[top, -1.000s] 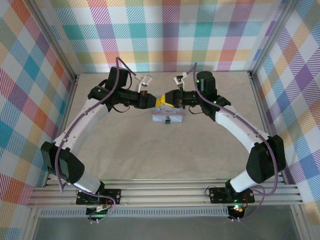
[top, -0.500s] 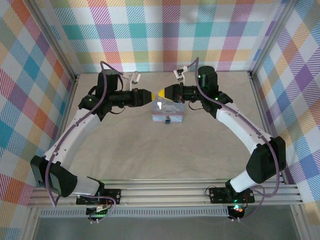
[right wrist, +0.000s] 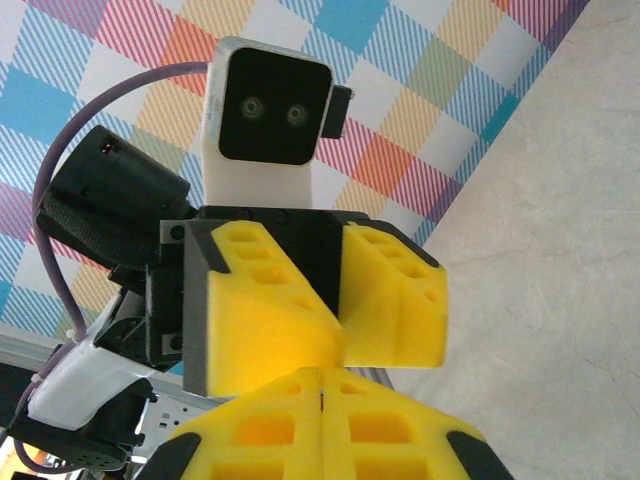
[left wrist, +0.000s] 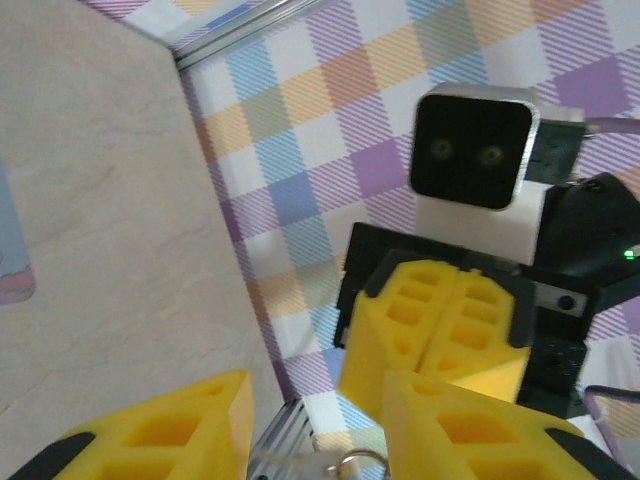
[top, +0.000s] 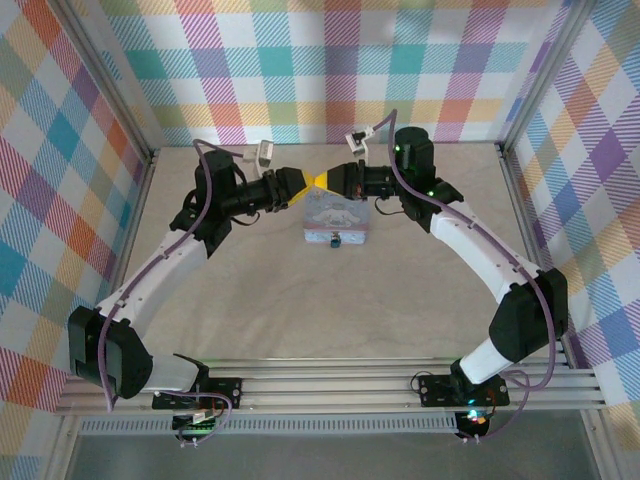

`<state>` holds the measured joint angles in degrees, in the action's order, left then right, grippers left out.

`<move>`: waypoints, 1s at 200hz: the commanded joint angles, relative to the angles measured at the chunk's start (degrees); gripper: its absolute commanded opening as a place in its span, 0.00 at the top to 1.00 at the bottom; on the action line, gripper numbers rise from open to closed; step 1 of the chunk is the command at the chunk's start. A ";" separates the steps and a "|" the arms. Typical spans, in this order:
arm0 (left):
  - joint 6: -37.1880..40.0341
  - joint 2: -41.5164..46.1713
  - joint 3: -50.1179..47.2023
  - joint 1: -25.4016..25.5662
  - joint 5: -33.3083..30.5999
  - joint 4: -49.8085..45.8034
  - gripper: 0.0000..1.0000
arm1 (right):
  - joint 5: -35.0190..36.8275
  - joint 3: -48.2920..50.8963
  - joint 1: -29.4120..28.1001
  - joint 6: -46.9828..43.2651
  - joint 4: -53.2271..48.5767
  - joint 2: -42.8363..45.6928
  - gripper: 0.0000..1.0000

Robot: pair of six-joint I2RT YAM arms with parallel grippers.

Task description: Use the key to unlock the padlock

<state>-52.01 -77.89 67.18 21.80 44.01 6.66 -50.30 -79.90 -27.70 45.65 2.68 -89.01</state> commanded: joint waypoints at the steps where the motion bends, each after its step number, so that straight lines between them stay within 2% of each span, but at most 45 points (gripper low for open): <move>1: -4.72 1.70 -0.95 0.98 0.74 7.06 0.63 | 0.63 -1.02 0.10 -0.56 2.44 0.11 1.00; 54: -5.17 2.41 -2.58 2.14 1.44 6.09 0.64 | 3.69 0.27 0.02 1.19 5.39 0.29 1.00; 79: -5.56 1.66 -1.80 2.99 3.21 6.24 0.66 | 4.05 0.17 -0.15 1.28 5.07 -0.02 1.00; 113: -4.16 2.29 -1.61 3.16 2.57 3.62 0.67 | 6.10 0.81 -0.31 1.11 4.12 0.04 1.00; 136: -2.86 4.56 -2.58 2.75 -1.43 0.32 0.60 | 7.89 1.41 -0.24 1.15 4.39 0.24 1.00; 158: -6.13 5.86 -4.88 2.46 -3.82 5.22 0.57 | 8.66 1.66 -0.29 1.63 4.73 0.07 1.00; 178: -9.49 4.99 -5.81 2.50 -3.01 10.04 0.57 | 8.78 2.14 -0.29 2.57 6.14 -0.09 1.00; 200: -10.05 4.07 -5.57 2.71 -2.22 11.02 0.58 | 8.12 1.78 -0.33 2.82 6.43 -0.46 1.00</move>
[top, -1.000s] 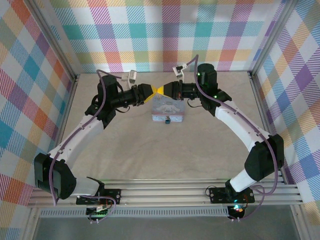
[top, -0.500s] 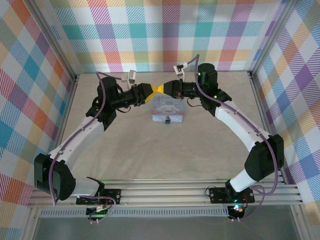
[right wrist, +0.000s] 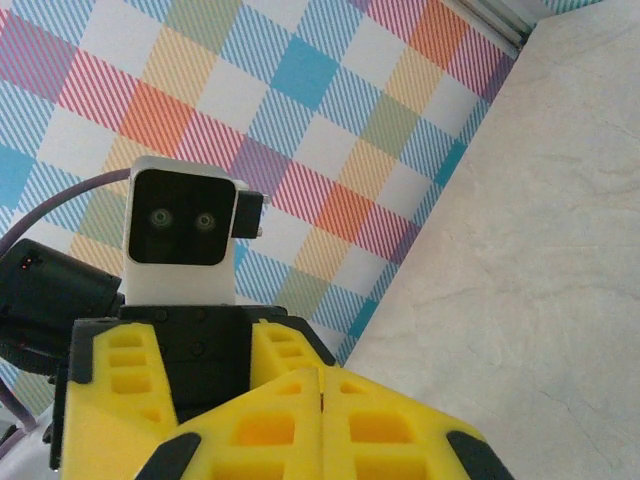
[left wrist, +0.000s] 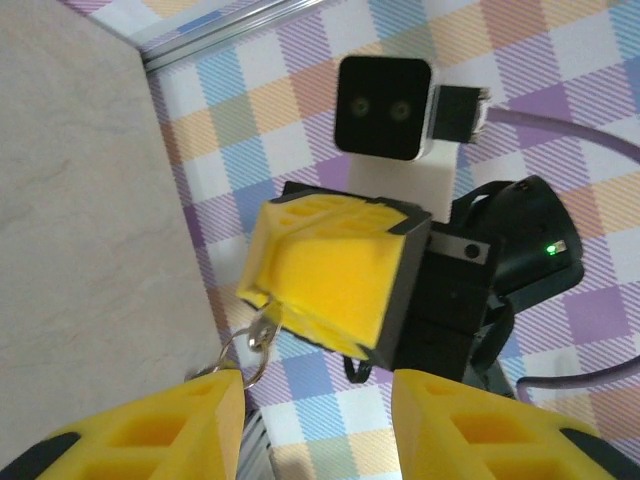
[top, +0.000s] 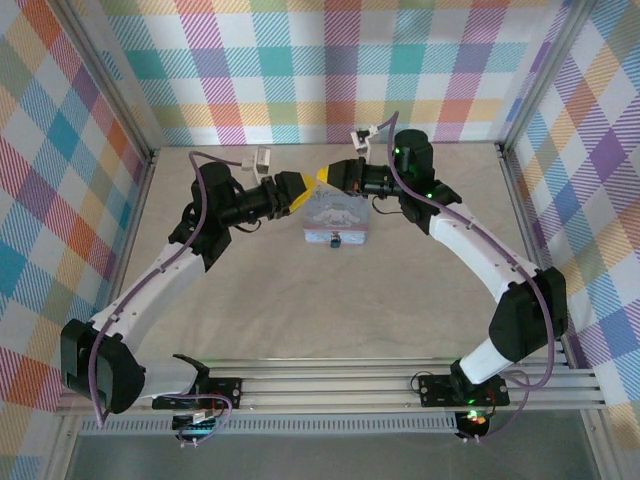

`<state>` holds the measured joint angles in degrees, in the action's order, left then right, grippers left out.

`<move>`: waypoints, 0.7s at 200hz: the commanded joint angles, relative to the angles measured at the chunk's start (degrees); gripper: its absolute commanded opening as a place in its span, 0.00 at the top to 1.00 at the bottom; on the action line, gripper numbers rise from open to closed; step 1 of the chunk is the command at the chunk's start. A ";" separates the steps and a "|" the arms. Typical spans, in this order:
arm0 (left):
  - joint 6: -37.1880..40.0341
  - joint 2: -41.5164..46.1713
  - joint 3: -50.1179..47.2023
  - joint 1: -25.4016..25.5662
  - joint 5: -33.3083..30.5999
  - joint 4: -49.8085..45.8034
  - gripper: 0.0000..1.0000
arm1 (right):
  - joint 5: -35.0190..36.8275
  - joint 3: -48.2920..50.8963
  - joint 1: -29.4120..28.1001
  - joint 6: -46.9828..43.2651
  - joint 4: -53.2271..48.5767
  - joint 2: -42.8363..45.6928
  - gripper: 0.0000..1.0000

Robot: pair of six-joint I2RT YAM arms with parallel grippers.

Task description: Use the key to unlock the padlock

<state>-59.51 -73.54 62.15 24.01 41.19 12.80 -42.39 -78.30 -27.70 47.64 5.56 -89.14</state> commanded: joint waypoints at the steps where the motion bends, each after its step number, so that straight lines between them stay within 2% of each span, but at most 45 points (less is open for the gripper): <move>1: -2.55 -0.33 -0.50 0.51 0.62 4.92 0.58 | 0.21 0.17 -0.33 0.86 3.52 -0.37 1.00; 35: -2.60 -2.28 0.41 0.54 0.86 4.44 0.65 | -0.35 0.17 -0.42 1.57 4.05 -0.64 1.00; 71: -2.90 -3.87 0.60 0.64 1.31 5.26 0.65 | -0.86 0.10 -0.51 2.89 5.07 -1.29 1.00; 109: -3.16 -4.53 0.87 0.77 1.74 6.55 0.70 | -1.54 -0.10 -0.60 3.93 5.88 -1.84 1.00; 124: -3.16 -4.67 0.96 0.69 1.91 7.09 0.76 | -1.71 -0.01 -0.77 4.21 6.18 -2.08 1.00; 140: -2.92 -4.83 0.79 0.80 2.36 8.29 0.90 | -1.86 -0.01 -0.86 4.48 6.22 -2.13 1.00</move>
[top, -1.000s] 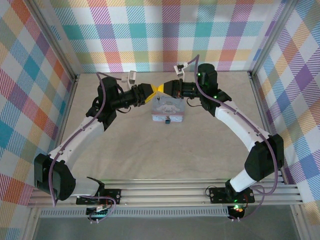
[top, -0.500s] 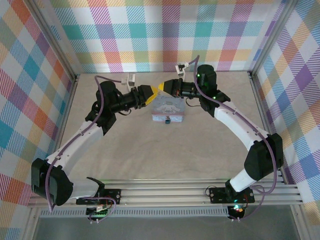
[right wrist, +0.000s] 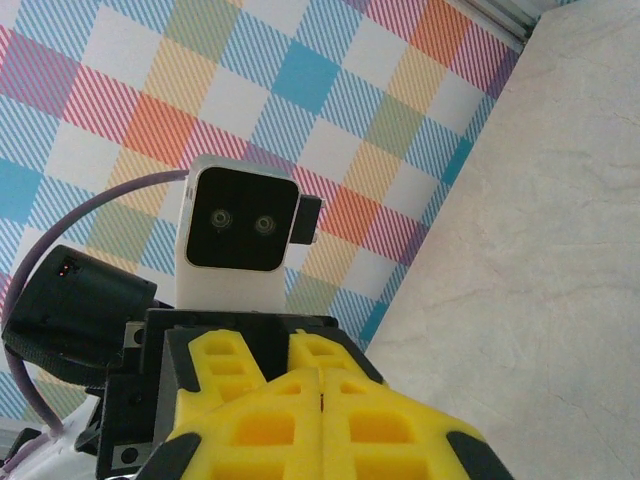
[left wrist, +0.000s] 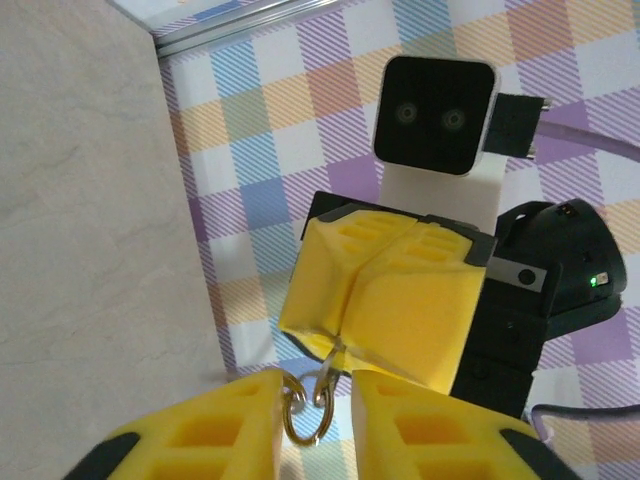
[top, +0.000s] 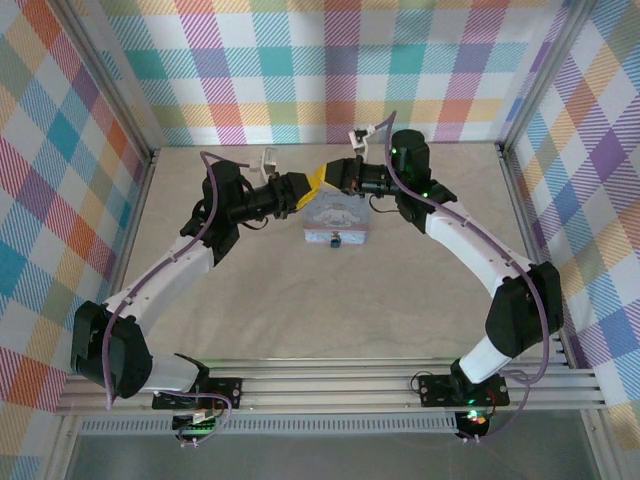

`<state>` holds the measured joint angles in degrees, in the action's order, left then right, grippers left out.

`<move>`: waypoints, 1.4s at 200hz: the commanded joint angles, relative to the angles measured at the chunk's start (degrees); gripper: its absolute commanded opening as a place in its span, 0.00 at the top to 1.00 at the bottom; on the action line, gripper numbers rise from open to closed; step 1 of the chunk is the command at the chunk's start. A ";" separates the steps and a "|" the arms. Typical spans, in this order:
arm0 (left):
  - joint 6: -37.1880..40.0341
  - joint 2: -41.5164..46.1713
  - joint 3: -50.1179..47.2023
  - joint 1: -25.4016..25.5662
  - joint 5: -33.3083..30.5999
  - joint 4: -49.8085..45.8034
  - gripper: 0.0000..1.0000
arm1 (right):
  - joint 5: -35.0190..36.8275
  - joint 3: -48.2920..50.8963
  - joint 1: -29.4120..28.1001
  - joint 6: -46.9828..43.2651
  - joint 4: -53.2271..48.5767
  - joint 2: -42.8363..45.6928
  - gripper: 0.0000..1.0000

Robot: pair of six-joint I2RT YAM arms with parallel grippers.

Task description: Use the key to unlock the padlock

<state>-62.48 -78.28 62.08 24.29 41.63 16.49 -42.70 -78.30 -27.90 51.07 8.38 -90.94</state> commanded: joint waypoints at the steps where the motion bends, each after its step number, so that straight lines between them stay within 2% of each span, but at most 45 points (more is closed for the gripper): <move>1: 0.06 -0.15 0.85 0.50 1.94 4.69 0.91 | -1.53 0.04 -0.66 1.05 3.40 -0.32 1.00; 13: 0.74 -0.29 0.92 0.56 2.04 4.98 1.00 | -1.45 0.38 -0.75 1.13 3.23 -0.10 1.00; 26: 1.93 -0.49 1.44 0.56 2.38 4.34 1.00 | -1.03 1.14 -0.80 1.13 3.01 0.32 0.97; 41: 5.60 -0.54 3.27 0.58 2.57 -0.76 1.00 | 0.66 1.79 -0.72 1.14 1.01 1.24 0.83; 59: 14.00 0.00 6.45 0.54 2.19 -10.68 1.00 | 3.10 1.77 -0.70 0.64 -2.84 2.53 0.67; 74: 22.41 0.86 8.65 0.65 0.68 -19.37 1.00 | 5.16 0.27 -0.66 -0.58 -8.16 3.41 0.58; 95: 35.06 2.24 10.87 0.99 -3.98 -30.44 1.00 | 9.53 -4.09 -0.67 -2.90 -20.09 4.08 0.52; 108: 41.99 3.53 10.61 1.06 -6.97 -34.85 1.00 | 11.65 -7.45 -0.58 -3.87 -27.05 4.19 0.51; 128: 48.76 5.79 8.66 1.16 -9.15 -35.03 1.00 | 13.03 -11.07 -0.58 -4.19 -33.86 4.19 0.47; 145: 52.60 7.80 7.21 1.45 -12.09 -34.76 1.00 | 13.65 -11.33 -0.66 -2.60 -35.38 4.64 0.45; 162: 56.76 11.11 4.66 3.15 -18.53 -33.18 1.00 | 14.18 -10.24 -0.92 0.83 -35.12 5.33 0.45; 190: 58.66 14.17 1.87 4.97 -24.25 -28.77 1.00 | 14.49 -10.38 -2.69 3.95 -35.92 4.68 0.45; 227: 63.98 14.81 3.04 8.50 -31.45 -30.05 1.00 | 13.48 -10.00 -5.17 8.87 -32.71 2.93 0.46; 280: 62.36 16.25 0.38 8.85 -33.63 -24.66 1.00 | 15.37 -7.57 -6.20 18.84 -27.96 4.15 0.53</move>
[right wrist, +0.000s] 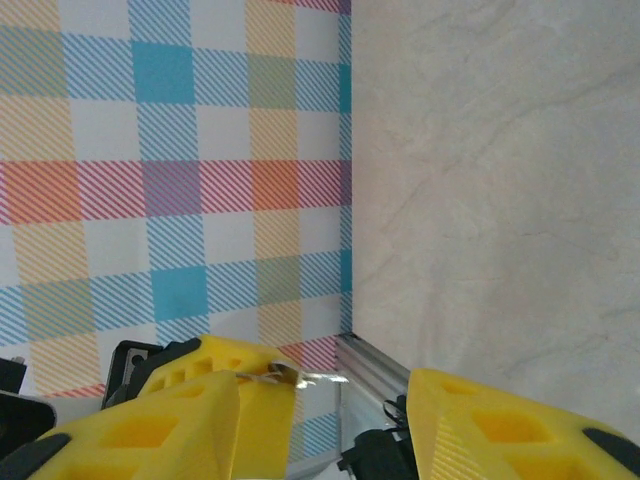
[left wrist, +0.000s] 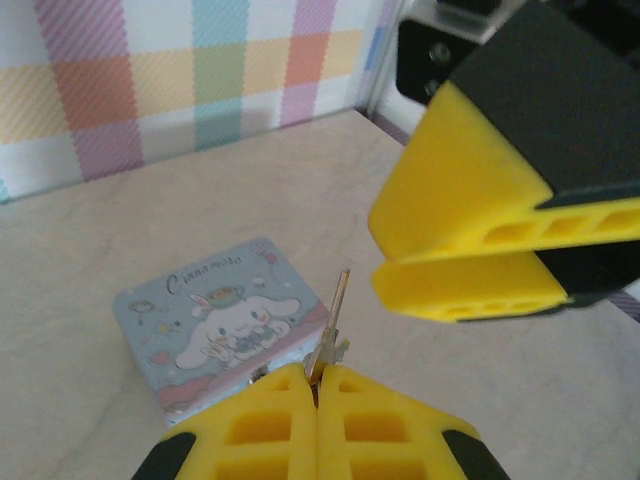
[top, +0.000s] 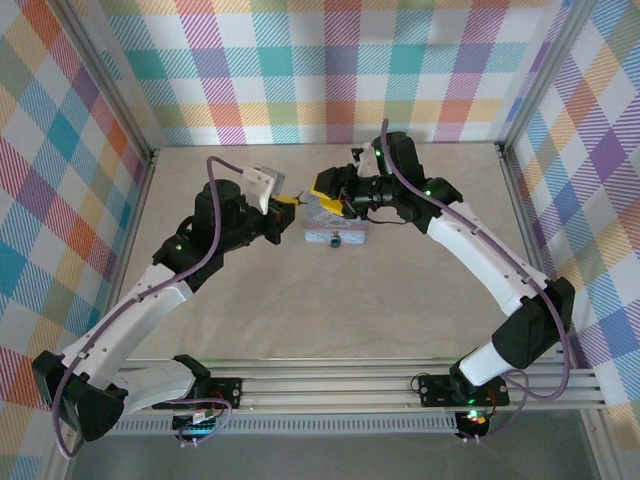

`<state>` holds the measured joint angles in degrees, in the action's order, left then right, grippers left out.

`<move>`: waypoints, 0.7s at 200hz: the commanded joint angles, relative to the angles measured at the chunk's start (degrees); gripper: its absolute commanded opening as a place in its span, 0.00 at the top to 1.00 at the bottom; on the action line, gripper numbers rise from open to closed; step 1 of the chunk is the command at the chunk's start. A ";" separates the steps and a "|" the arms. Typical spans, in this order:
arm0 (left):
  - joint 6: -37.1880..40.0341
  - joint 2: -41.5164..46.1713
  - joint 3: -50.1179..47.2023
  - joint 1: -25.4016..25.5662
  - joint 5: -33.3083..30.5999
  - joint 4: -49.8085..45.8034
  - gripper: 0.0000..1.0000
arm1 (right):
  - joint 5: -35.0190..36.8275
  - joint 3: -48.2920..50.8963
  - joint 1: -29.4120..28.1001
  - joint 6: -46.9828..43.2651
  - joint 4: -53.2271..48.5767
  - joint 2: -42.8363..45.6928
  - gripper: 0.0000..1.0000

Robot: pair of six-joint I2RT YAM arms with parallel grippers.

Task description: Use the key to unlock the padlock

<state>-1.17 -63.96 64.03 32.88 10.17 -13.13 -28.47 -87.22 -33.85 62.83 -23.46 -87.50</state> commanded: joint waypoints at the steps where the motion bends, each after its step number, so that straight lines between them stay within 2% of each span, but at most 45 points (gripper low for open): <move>1: 1.07 2.01 -1.64 0.25 -2.14 5.04 1.00 | 1.22 1.35 -0.30 7.28 3.87 0.74 0.53; 28: 0.56 2.34 -3.12 0.55 -1.99 7.66 1.00 | 1.76 1.69 -0.45 11.22 4.12 0.76 0.53; 76: 3.32 2.14 -5.63 3.26 -6.14 12.78 1.00 | 2.53 2.85 -0.56 16.97 5.57 0.50 0.57; 96: 4.73 0.81 -5.50 4.09 -6.86 13.63 1.00 | 2.22 2.32 -0.52 17.37 5.27 -0.42 0.62; 140: 6.83 -1.42 -4.82 5.48 -9.00 15.45 1.00 | 0.23 1.09 -0.52 19.21 5.82 -3.19 0.60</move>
<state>3.22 -64.36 58.59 37.45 3.25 -1.02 -26.68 -84.86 -33.87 79.57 -18.85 -88.55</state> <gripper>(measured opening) 0.047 0.390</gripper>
